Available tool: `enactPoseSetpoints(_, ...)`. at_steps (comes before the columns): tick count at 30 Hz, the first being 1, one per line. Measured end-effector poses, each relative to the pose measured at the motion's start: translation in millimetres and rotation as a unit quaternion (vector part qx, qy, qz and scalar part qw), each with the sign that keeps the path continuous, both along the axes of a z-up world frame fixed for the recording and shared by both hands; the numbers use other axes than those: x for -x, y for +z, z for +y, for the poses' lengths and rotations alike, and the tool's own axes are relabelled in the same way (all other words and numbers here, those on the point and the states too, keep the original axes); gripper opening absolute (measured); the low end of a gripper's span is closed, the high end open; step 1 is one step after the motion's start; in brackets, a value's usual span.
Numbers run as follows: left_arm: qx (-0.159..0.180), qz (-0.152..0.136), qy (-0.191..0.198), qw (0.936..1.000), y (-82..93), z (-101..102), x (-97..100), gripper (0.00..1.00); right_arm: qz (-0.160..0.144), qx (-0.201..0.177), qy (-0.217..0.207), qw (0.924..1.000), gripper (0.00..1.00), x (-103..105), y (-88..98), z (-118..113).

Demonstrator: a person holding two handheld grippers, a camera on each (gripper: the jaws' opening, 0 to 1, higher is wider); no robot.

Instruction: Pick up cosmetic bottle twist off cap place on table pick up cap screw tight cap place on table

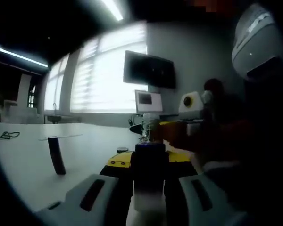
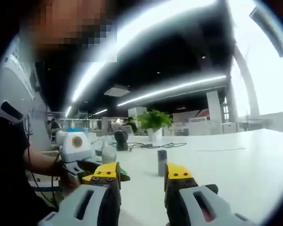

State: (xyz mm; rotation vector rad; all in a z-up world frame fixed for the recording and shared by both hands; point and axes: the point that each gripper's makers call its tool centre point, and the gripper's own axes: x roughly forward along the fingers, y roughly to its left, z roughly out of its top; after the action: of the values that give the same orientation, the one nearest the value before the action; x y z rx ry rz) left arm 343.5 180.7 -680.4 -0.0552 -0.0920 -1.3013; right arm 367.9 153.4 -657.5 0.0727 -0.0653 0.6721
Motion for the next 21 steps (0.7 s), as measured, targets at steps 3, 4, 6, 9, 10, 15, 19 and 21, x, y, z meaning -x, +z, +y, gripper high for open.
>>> enactPoseSetpoints(3, -0.013, -0.002, -0.004, 0.9999, -4.7, -3, 1.5, 0.14, -0.002, 0.008, 0.004, 1.0000, 0.30, 0, -0.9, 4)
enactPoseSetpoints(4, -0.015, -0.002, -0.005, 0.9999, -5.2, -3, 1.7, 0.14, -0.002, 0.009, 0.005, 1.0000, 0.30, 1, -1.1, 5)
enactPoseSetpoints(6, -0.021, -0.002, -0.005, 0.9998, -7.3, -3, 1.9, 0.14, -0.001, 0.009, 0.008, 0.9999, 0.29, 1, -2.3, 7)
enactPoseSetpoints(9, -0.027, -0.001, -0.004, 0.9996, -9.3, -3, 2.2, 0.14, -0.001, 0.009, 0.011, 0.9999, 0.28, 1, -2.7, 10)
enactPoseSetpoints(10, -0.028, -0.001, -0.004, 0.9996, -9.5, -3, 2.2, 0.14, -0.001, 0.010, 0.012, 0.9999, 0.28, 1, -2.6, 11)
enactPoseSetpoints(15, -0.031, 0.005, -0.005, 0.9995, -10.5, -3, 1.3, 0.14, -0.001, 0.011, 0.014, 0.9998, 0.28, 1, -2.6, 13)
enactPoseSetpoints(19, -0.030, 0.010, -0.009, 0.9995, -10.6, -2, 1.9, 0.14, 0.000, 0.009, 0.017, 0.9998, 0.28, 2, -2.7, 15)
enactPoseSetpoints(21, -0.028, 0.017, -0.008, 0.9994, -10.8, -1, 0.4, 0.14, 0.002, 0.007, 0.017, 0.9998, 0.27, 1, -2.9, 15)
